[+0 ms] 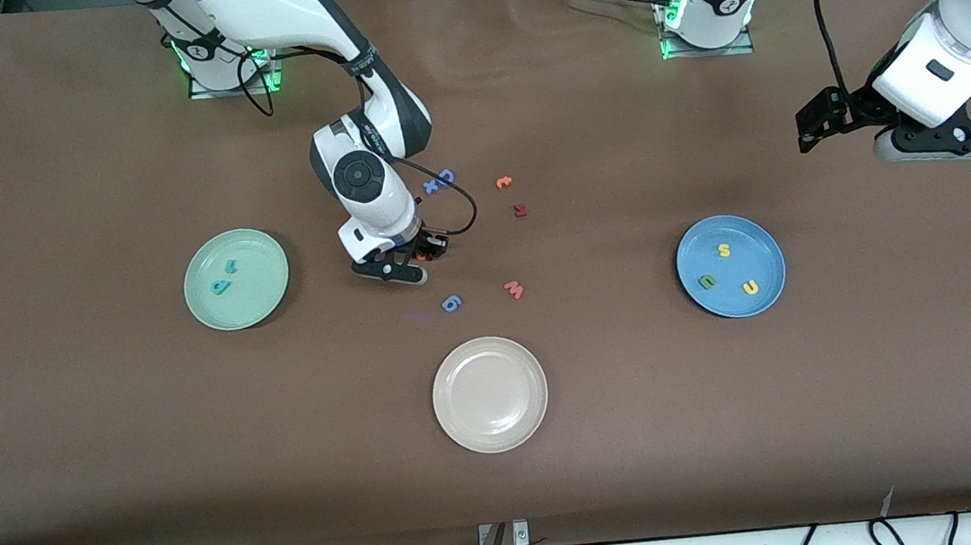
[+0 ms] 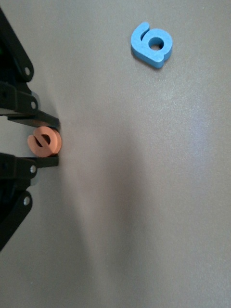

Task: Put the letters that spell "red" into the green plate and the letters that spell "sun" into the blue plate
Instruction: 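Grasp the orange e with the right gripper, then carry the e into the green plate with the right gripper and release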

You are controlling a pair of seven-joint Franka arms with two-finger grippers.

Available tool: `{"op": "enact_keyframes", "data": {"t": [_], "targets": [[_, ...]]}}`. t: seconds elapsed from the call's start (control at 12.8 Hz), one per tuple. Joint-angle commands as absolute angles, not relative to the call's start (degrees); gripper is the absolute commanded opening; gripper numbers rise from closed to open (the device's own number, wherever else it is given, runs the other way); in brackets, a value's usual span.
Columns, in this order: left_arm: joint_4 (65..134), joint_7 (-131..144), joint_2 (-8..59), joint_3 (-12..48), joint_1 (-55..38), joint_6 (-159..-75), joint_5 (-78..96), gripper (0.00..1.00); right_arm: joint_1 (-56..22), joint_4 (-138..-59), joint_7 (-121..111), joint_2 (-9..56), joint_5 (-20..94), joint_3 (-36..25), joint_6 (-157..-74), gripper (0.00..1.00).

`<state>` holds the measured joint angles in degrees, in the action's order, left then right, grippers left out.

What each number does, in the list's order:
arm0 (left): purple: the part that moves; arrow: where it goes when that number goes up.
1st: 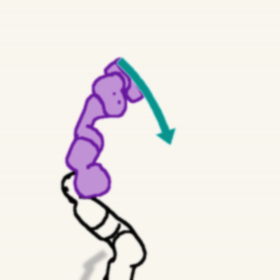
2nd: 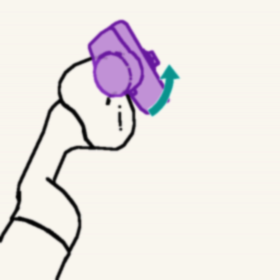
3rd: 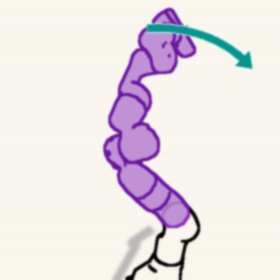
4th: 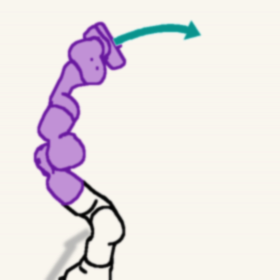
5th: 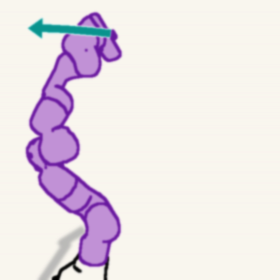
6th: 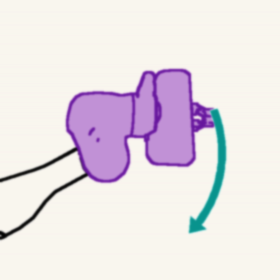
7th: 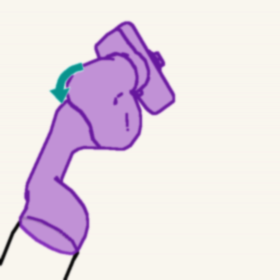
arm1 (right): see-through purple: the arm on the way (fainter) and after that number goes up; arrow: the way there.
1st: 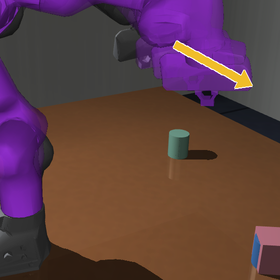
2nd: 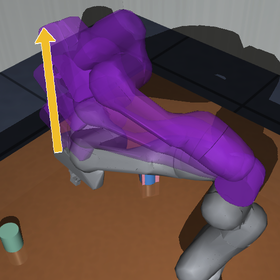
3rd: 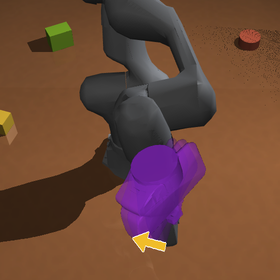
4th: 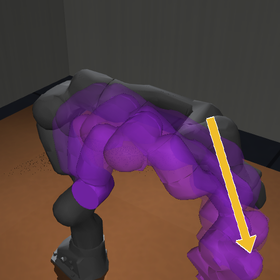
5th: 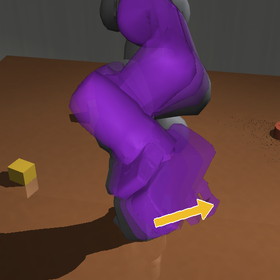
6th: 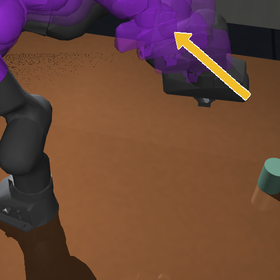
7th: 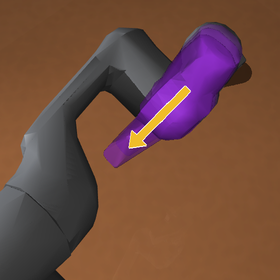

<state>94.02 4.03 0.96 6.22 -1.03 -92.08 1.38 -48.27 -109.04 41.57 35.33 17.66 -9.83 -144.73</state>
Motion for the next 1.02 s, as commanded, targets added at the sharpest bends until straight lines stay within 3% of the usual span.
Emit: {"op": "enact_keyframes", "data": {"t": [0.0,0.23,0.55,0.94], "targets": [[92.5,3.9,1.4,6.2,-1.1,-90.8,1.1,1.0,-48.5,-108.5,40.6,34.9,18.5,-11.0,-142.4,0.16],[92.5,3.8,1.4,6.2,-1.1,-90.8,1.1,1.0,-48.3,-108.5,36.2,30.3,18.4,-16.5,-133.7,0.16],[92.5,3.7,1.3,6.2,-1.1,-90.6,1.1,1.0,-48.3,-108.9,23.1,27.0,18.4,-28.4,-120.4,0.16],[92.5,3.7,1.3,6.2,-1.1,-90.6,1.1,1.0,-47.3,-113.5,10.0,28.6,18.5,-34.9,-120.8,0.16]]}}
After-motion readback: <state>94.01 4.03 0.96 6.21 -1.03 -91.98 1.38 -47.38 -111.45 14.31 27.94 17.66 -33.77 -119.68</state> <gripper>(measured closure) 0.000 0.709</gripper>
